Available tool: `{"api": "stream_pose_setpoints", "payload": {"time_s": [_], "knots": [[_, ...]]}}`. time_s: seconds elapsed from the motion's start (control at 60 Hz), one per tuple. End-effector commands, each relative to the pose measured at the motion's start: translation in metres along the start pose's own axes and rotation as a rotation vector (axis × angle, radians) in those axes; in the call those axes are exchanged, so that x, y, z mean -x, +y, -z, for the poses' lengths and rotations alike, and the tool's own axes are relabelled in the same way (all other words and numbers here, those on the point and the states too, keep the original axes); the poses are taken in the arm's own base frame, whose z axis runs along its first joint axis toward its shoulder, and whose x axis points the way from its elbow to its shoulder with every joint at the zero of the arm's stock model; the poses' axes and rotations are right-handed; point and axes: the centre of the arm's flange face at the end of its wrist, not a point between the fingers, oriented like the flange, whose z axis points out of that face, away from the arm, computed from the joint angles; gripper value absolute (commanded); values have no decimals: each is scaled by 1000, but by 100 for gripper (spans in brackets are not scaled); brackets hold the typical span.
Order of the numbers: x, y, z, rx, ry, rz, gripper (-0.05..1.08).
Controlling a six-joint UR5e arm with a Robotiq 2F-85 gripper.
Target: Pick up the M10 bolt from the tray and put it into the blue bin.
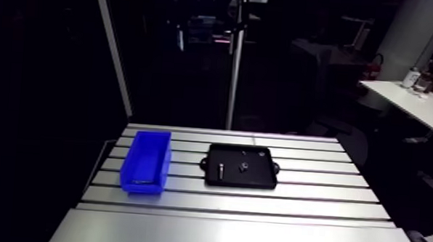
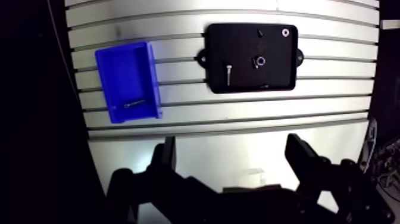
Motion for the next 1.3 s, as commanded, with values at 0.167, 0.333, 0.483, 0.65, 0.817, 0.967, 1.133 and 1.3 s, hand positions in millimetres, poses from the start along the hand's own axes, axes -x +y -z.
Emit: {"api": "stream_pose_setpoints", "payload": {"time_s": [0.167, 0.333, 0.483, 0.65, 0.817, 0.967, 1.133, 1.3], "knots": [[1, 1, -3, 6, -4, 11, 1], [0, 1, -3, 6, -3, 12, 1], [1, 1, -3, 6, -4, 12, 1], [1, 0, -8, 6, -12, 14, 1], [2, 0, -11, 6, -19, 14, 1], [1, 0, -14, 6, -23, 14, 1], [-5, 5, -23, 8, 22, 22, 1], [-8, 7, -48, 20, 7, 61, 1]]}}
